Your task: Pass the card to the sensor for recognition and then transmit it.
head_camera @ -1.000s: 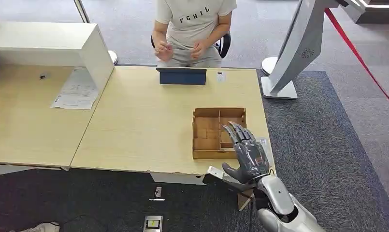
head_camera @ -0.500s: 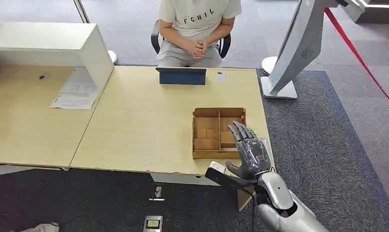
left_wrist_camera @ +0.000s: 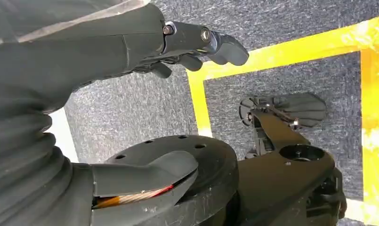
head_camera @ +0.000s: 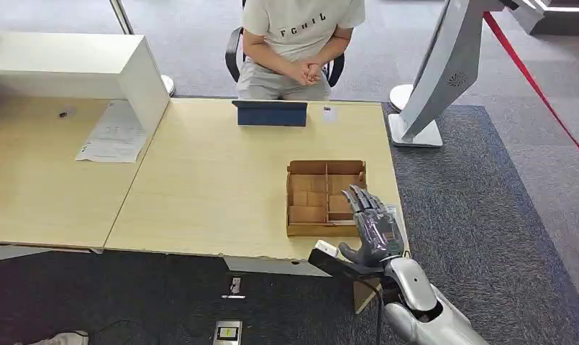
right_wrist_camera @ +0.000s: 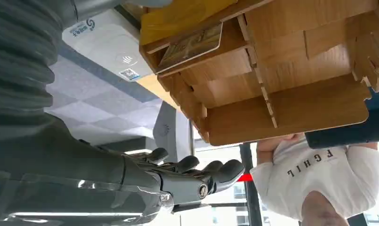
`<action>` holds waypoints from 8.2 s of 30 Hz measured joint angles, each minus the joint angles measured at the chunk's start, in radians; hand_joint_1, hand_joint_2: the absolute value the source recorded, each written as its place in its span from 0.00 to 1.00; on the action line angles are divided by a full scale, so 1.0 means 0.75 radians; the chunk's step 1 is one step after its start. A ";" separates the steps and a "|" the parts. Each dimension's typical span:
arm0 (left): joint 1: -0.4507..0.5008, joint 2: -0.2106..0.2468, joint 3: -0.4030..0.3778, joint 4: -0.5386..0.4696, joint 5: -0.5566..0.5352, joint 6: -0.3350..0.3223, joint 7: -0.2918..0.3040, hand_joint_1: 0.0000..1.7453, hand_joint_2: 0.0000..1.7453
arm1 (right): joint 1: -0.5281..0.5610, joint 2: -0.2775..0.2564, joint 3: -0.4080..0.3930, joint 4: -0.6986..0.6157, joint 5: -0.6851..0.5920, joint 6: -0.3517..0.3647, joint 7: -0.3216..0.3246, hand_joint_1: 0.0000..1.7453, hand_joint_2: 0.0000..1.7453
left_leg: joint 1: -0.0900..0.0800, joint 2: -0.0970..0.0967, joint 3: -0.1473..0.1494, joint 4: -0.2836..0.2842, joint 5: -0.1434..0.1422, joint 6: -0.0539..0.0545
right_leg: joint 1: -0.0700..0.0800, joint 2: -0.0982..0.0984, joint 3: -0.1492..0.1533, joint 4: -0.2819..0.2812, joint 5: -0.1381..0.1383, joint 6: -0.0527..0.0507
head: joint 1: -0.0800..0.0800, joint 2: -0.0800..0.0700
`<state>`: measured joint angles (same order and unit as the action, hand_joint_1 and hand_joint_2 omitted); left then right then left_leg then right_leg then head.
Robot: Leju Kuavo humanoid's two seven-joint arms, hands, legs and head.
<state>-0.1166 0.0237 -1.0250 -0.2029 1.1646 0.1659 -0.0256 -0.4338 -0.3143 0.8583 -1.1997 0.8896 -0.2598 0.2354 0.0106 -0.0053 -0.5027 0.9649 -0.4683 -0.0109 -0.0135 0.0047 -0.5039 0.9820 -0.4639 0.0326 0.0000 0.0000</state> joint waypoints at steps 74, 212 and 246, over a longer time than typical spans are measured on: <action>-0.008 0.003 -0.042 0.000 0.023 -0.012 0.009 0.00 1.00 | -0.105 0.085 0.050 0.278 -0.118 -0.050 -0.082 0.00 1.00 | 0.000 0.000 0.000 0.000 0.000 0.000 | 0.000 0.000 0.000 0.000 0.000 0.000 | 0.000 0.000; -0.009 0.009 -0.112 0.000 0.083 -0.020 -0.033 0.00 1.00 | -0.231 0.046 0.155 -0.038 0.039 -0.153 -0.117 1.00 1.00 | 0.000 0.000 0.000 0.000 0.000 0.000 | 0.000 0.000 0.000 0.000 0.000 0.000 | 0.000 0.000; -0.053 -0.006 -0.176 0.000 0.038 -0.060 0.016 0.00 1.00 | -0.829 0.341 0.130 0.765 0.025 -0.044 -0.089 1.00 1.00 | 0.000 0.000 -0.001 0.000 0.002 0.000 | 0.000 0.000 -0.001 0.002 0.001 -0.001 | 0.000 0.000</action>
<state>-0.1567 0.0191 -1.1570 -0.2029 1.1933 0.1209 -0.0134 -1.0555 -0.0588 0.9560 -0.6257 0.9083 -0.2930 0.1686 0.0107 -0.0056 -0.5033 0.9650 -0.4669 -0.0108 -0.0134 0.0046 -0.5045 0.9837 -0.4630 0.0315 0.0000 0.0000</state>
